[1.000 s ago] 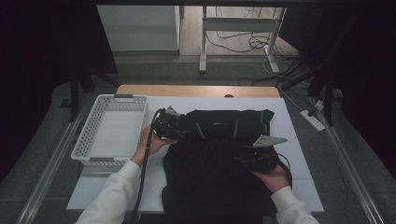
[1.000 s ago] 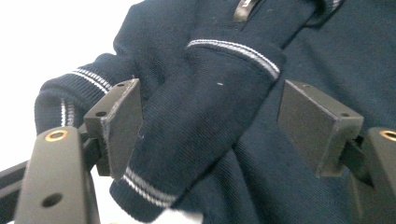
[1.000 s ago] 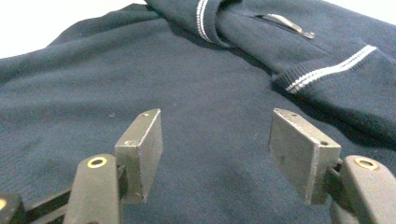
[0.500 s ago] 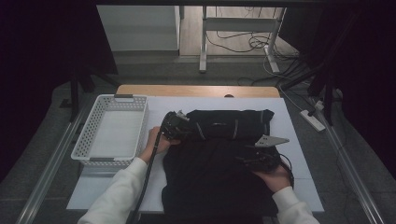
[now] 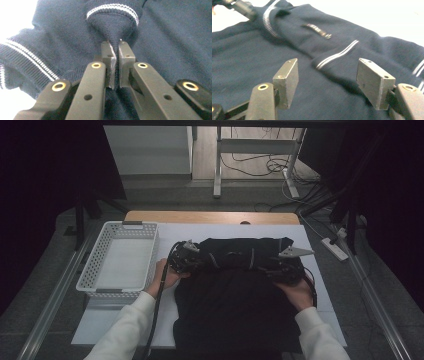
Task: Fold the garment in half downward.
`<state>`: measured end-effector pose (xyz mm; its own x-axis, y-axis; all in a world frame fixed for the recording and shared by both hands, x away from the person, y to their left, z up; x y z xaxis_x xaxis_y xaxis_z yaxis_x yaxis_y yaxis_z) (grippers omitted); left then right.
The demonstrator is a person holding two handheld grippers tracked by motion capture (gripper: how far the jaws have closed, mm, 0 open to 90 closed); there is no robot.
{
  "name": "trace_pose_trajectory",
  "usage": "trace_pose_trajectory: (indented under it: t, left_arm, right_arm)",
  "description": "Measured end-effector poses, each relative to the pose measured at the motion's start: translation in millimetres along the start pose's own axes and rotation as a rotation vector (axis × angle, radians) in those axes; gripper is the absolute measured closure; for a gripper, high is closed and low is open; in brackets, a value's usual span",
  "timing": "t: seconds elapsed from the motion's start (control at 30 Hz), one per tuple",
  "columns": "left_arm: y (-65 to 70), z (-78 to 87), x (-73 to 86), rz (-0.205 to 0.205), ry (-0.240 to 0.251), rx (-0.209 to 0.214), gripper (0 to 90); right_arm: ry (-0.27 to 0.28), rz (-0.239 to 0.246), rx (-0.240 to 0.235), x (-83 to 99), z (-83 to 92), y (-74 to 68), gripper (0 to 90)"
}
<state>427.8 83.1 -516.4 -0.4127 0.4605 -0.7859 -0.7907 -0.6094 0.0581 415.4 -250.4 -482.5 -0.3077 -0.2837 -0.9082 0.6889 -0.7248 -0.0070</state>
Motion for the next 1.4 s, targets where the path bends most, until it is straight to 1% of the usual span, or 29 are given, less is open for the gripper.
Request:
trace_pose_trajectory:
  t: [0.07, 0.1, 0.13, 0.2, 0.23, 0.27, 0.3, 0.43, 0.5, 0.53, 0.6, 0.63, 0.67, 0.73, 0.77, 0.8, 0.87, 0.93, 1.0, 1.03, 1.07, 1.1, 1.13, 1.27, 1.37, 1.4]
  left_arm:
    - [0.1, -0.4, 0.8, -0.004, -0.004, 0.001, 84.5]
    - [0.6, -0.3, 1.0, -0.006, -0.007, 0.002, 84.5]
    - [0.9, -0.1, 1.0, -0.008, -0.006, 0.001, 84.5]
    - [1.4, 0.4, 1.0, -0.004, -0.004, 0.001, 84.4]
    - [2.0, 0.7, 1.0, -0.005, -0.003, 0.001, 84.4]
    - [2.0, 0.7, 1.0, -0.005, -0.003, 0.001, 84.4]
    - [2.9, 1.3, 0.6, -0.007, 0.001, 0.0, 84.4]
    - [2.3, 1.4, 1.9, -0.001, 0.003, -0.003, 84.4]
    - [1.8, 1.5, 2.6, 0.0, 0.001, -0.002, 84.4]
    - [1.1, 1.5, 3.5, 0.003, 0.001, -0.003, 84.4]
    - [0.6, 1.9, 3.7, 0.006, 0.003, -0.004, 84.4]
    - [0.6, 1.9, 3.7, 0.006, 0.003, -0.004, 84.4]
    - [0.3, 2.4, 3.7, 0.005, 0.005, -0.005, 84.4]
    - [0.0, 2.7, 3.6, 0.007, 0.008, -0.006, 84.4]
    - [-0.1, 2.9, 3.7, 0.007, 0.008, -0.006, 84.3]
    - [-0.1, 3.0, 3.7, 0.008, 0.008, -0.006, 84.3]
    - [-0.1, 3.1, 3.7, 0.009, 0.008, -0.006, 84.3]
    - [0.2, 3.5, 3.5, 0.008, 0.009, -0.007, 84.3]
    - [0.6, 4.8, 2.8, 0.005, 0.016, -0.011, 84.4]
    - [0.6, 4.8, 2.8, 0.005, 0.016, -0.011, 84.3]
    - [1.4, 6.8, 1.6, 0.008, 0.029, -0.009, 84.3]
    - [1.4, 6.8, 1.6, 0.008, 0.029, -0.009, 84.3]
    - [3.0, 9.7, -0.4, 0.009, 0.041, -0.008, 84.3]
    - [5.6, 13.4, -2.4, 0.014, 0.054, 0.008, 84.4]
    - [6.6, 14.4, -2.1, 0.012, 0.051, 0.011, 84.4]
    - [8.0, 15.9, -1.5, 0.018, 0.052, 0.016, 84.4]
  right_arm:
    - [-0.003, -0.021, 0.015, -3.6, -7.4, 8.9, 34.0]
    - [-0.001, -0.023, 0.019, -4.4, -10.1, 12.2, 34.0]
    - [-0.012, -0.03, 0.027, -6.0, -15.3, 17.7, 33.9]
    - [-0.029, -0.016, 0.043, -7.3, -24.0, 26.3, 33.1]
    - [-0.038, -0.017, 0.047, -7.5, -27.2, 29.5, 32.5]
    - [-0.038, -0.017, 0.047, -7.5, -27.2, 29.5, 32.5]
    - [-0.072, -0.013, 0.057, -5.9, -35.8, 37.5, 31.9]
    - [-0.121, 0.004, 0.09, -2.5, -44.7, 51.0, 29.9]
    - [-0.131, 0.001, 0.092, -1.1, -46.7, 53.5, 29.5]
    - [-0.158, -0.006, 0.092, 3.5, -51.1, 56.7, 29.5]
    - [-0.201, -0.002, 0.1, 10.6, -56.1, 58.2, 29.7]
    - [-0.233, 0.001, 0.103, 14.5, -58.2, 58.2, 30.7]
    - [-0.261, 0.008, 0.099, 18.0, -59.8, 57.9, 35.0]
    - [-0.287, 0.026, 0.077, 22.7, -61.3, 56.6, 43.5]
    - [-0.284, 0.02, 0.072, 23.0, -60.9, 56.0, 50.4]
    - [-0.284, 0.014, 0.064, 22.6, -59.6, 56.2, 59.5]
    - [-0.282, 0.024, 0.062, 22.5, -56.9, 55.4, 72.9]
    - [-0.275, 0.059, 0.064, 22.4, -54.6, 52.4, 79.0]
    - [-0.267, 0.097, 0.074, 20.5, -52.3, 49.0, 82.4]
    - [-0.267, 0.097, 0.074, 20.5, -52.3, 49.0, 82.4]
    - [-0.24, 0.118, 0.081, 16.5, -47.8, 45.7, 85.0]
    - [-0.24, 0.118, 0.081, 16.5, -47.8, 45.7, 85.0]
    - [-0.217, 0.126, 0.083, 12.5, -42.2, 42.3, 85.6]
    - [-0.194, 0.12, 0.067, 9.6, -31.2, 37.6, 86.0]
    - [-0.162, 0.08, 0.046, 9.9, -20.9, 37.2, 86.1]
    - [-0.149, 0.066, 0.042, 10.0, -17.6, 36.9, 86.1]
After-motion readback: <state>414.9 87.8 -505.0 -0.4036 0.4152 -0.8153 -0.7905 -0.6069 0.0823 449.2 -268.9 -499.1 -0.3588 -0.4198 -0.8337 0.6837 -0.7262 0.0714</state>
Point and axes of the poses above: each handheld gripper's, and its own axes: z roughly backward along the jaws, x roughly out of its underside, y roughly to its right, the point moved 3 cm from there along -z, roughly forward along the jaws, and after that the axes turned 11 degrees about y, right-handed, at the moved point
